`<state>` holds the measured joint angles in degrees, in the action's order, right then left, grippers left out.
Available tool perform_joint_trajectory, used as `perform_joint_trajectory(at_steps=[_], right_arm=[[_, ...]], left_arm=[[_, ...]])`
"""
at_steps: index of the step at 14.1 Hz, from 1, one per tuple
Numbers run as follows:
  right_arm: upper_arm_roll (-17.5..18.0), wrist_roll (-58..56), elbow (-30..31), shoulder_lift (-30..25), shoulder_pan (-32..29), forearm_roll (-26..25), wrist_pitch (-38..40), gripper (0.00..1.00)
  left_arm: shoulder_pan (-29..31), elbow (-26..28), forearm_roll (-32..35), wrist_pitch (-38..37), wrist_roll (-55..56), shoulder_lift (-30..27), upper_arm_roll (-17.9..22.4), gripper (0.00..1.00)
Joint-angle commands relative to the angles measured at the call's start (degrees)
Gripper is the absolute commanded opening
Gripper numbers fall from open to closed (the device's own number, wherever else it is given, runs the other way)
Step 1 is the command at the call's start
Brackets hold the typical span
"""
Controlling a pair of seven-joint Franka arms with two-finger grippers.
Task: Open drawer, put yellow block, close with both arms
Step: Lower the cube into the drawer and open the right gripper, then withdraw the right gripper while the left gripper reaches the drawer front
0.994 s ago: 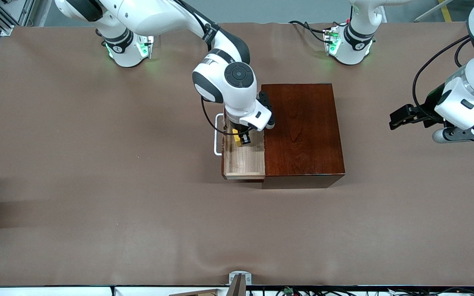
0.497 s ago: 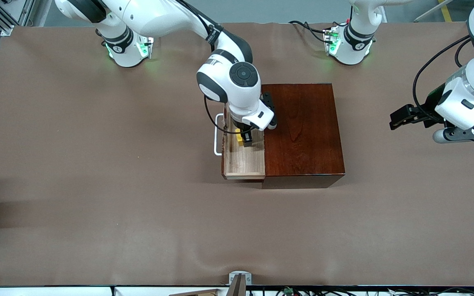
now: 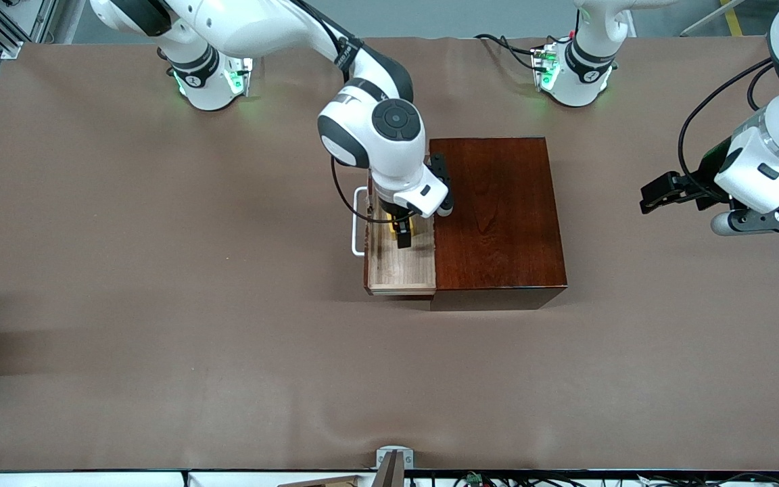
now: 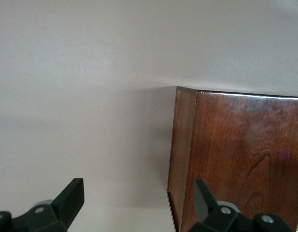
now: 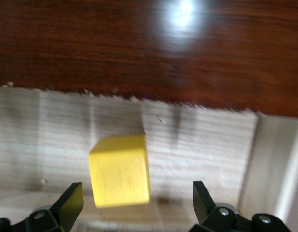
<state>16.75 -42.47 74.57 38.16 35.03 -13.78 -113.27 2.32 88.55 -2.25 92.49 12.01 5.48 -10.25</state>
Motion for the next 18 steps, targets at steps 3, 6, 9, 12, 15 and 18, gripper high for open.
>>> perform_joint_trajectory(at_steps=[3, 6, 9, 12, 15, 18], right_arm=[[0.56, 5.90, 0.13, -4.58, -3.11, -0.02, 3.66, 1.00], [0.57, 6.08, 0.13, -6.51, -6.10, 1.03, 5.95, 1.00], [0.48, 6.25, 0.13, -7.66, -11.10, 1.04, 5.96, 1.00], [0.57, 6.25, 0.13, -8.36, -18.30, 0.95, 5.87, 1.00], [0.57, 11.33, 0.22, -9.85, -25.95, 1.12, 5.87, 1.00], [0.48, 13.81, 0.75, -11.35, -32.63, 1.12, 6.66, 1.00]], left_arm=[[0.05, 0.57, -0.30, 0.41, 0.30, -0.91, 0.06, 1.00], [0.31, 0.57, -0.30, 0.41, 0.21, -0.91, 0.06, 1.00], [0.40, 0.48, -0.30, 0.41, 0.12, -0.91, 0.06, 1.00], [0.31, 0.57, 0.23, 0.41, 0.12, -0.91, 0.06, 1.00], [0.31, 0.13, 0.23, 0.41, 0.12, -1.17, -0.03, 1.00], [-0.82, -2.23, -0.73, 0.32, 0.12, -1.17, -1.42, 1.00]])
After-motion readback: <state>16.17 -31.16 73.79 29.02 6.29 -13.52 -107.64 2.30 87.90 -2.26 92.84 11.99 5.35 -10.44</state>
